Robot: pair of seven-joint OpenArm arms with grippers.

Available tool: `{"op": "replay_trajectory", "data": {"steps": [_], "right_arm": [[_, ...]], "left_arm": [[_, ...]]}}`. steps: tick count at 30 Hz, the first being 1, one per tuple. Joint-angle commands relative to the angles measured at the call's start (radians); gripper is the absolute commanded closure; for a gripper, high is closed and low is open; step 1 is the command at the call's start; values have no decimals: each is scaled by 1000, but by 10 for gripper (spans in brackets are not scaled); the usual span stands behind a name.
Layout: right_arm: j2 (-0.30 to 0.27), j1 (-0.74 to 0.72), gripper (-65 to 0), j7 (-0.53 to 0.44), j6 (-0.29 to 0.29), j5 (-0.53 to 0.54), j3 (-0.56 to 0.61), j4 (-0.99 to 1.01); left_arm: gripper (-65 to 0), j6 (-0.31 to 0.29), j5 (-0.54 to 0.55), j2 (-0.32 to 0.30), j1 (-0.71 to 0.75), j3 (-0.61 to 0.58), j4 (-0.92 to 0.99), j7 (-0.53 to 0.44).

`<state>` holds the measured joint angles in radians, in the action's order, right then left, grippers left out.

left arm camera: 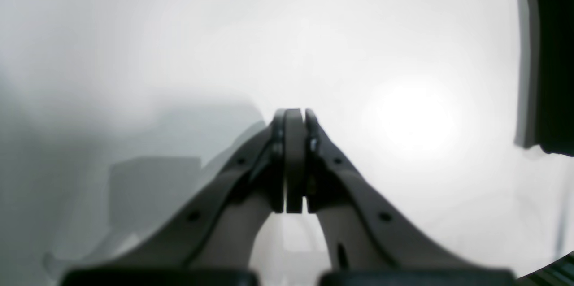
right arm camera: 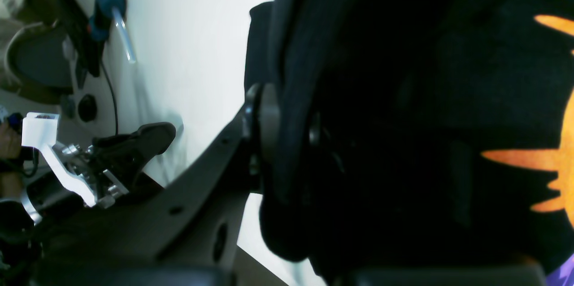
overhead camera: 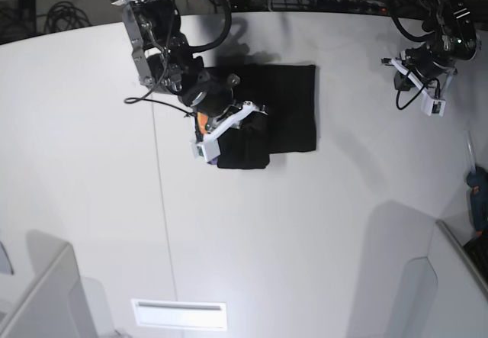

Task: Fold the T-shirt properly
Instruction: 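Press and smooth the folded bundle with the right gripper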

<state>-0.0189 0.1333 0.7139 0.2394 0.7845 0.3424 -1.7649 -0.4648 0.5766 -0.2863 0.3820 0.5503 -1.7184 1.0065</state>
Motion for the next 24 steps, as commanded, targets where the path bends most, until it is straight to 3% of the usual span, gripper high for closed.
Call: {"op": "replay_trajectory", "data": {"steps": [1,6,11,14,19,24], "right_arm": [[4,-16,0,-13,-13,17,-1,-16],[4,-16,-20,-10,-10,17,-1,-14],[4,-16,-272,-9,-10,17,-1,-11],[4,-16,-351,-7,-10,17,1,1],[3,-16,-354,-6,-13,17,7,1],[-23,-94,-354,-7,-10,17,168,23]], "left_arm": [[0,-5,12,-15,-4,9,-13,-15],[0,-5,13,-37,-5,9,-12,-15],[0,-5,13,-54,-7,11,-12,-15],[0,-5,18,-67,-2,11,-12,-15],[0,-5,18,-69,-1,69,-10,-15],[0,-5,18,-80,-1,142,-10,-15]]}}
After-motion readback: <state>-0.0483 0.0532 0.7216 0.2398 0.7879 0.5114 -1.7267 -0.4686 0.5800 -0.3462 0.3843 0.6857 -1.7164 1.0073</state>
